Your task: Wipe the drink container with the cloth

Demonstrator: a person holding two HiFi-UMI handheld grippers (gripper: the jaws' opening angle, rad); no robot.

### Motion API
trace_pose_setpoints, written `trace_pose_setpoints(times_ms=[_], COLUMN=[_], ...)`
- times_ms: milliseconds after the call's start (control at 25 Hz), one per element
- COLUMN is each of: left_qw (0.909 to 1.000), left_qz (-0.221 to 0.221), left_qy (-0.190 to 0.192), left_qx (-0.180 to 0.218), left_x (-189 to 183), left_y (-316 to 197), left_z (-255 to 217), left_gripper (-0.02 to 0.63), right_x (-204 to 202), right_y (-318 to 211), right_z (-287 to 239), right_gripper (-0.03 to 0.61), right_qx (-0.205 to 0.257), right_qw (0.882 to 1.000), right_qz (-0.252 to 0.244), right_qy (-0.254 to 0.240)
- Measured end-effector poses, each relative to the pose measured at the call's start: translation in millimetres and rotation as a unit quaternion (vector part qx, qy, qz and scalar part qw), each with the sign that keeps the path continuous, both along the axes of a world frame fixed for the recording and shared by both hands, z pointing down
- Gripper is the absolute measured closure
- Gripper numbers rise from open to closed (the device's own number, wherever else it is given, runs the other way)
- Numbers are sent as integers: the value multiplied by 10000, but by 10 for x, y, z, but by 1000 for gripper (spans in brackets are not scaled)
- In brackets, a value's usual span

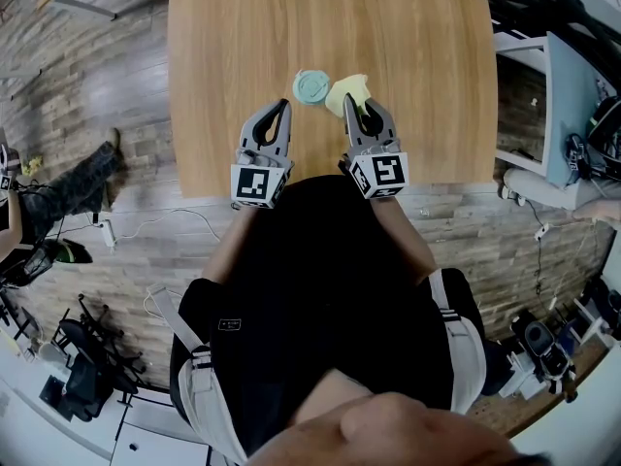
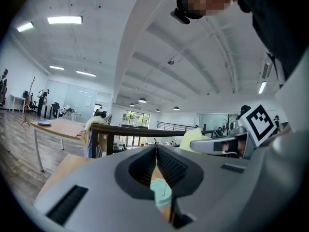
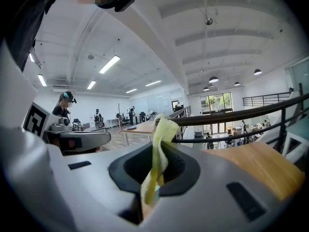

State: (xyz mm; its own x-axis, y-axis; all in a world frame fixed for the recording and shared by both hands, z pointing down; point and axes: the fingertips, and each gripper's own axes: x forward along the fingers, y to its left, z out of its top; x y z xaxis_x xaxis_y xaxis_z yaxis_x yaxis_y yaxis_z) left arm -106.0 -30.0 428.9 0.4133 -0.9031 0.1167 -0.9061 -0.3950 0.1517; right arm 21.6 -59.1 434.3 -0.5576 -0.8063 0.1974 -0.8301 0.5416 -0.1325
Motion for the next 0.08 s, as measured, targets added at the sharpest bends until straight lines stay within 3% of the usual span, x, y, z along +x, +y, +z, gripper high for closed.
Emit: trace_pose_setpoints(times_ms=[80], left_qw=[10000], left_qz=[38], left_qy=[11], left_qx=[83], left_x=[14], left_y=[7], left_z=[-4], left_gripper=[591], right_x=[6], right_y=[3], right_z=[6], right_gripper=[537], right_qx=[-11], right_qw=[10000], right_qz=[12], right_qy=[-4])
